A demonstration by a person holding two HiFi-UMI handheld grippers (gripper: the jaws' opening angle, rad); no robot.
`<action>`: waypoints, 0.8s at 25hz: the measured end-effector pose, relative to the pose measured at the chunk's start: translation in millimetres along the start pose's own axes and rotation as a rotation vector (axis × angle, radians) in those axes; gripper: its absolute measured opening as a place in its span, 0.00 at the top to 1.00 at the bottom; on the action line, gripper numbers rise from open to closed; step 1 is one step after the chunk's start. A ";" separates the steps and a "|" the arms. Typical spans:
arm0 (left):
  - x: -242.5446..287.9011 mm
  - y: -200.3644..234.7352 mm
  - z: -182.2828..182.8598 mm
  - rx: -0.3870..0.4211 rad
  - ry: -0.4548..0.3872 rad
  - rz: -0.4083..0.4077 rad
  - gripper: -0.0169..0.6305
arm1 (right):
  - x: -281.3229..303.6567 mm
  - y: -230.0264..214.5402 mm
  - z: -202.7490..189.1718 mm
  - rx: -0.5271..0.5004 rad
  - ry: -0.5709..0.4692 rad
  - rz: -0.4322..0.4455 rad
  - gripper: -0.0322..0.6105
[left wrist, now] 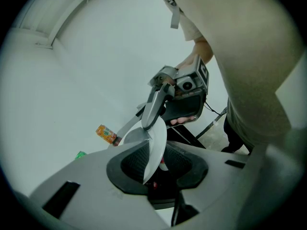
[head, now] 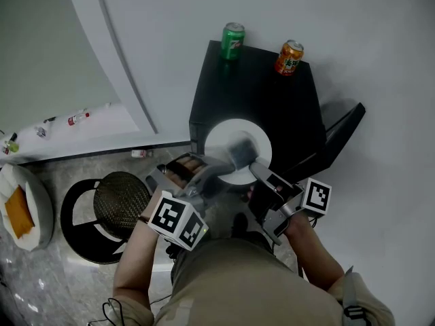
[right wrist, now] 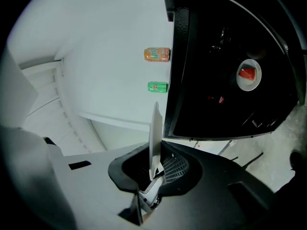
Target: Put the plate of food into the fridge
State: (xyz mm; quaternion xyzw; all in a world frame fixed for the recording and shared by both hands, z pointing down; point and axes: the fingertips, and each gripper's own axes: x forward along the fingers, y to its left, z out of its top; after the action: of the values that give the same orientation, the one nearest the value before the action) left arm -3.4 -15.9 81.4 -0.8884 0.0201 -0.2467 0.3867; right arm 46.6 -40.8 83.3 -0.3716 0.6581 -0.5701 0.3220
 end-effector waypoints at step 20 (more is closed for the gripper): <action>-2.8 -28.3 -10.1 -0.022 -0.067 -0.066 0.83 | -10.6 -22.5 -21.4 0.035 -0.076 -0.065 0.87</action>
State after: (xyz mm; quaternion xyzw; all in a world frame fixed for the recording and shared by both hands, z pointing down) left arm -14.8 -2.3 105.8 -0.9004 -0.0196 -0.2294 0.3692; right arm 36.7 -22.5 108.6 -0.4083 0.6230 -0.5772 0.3347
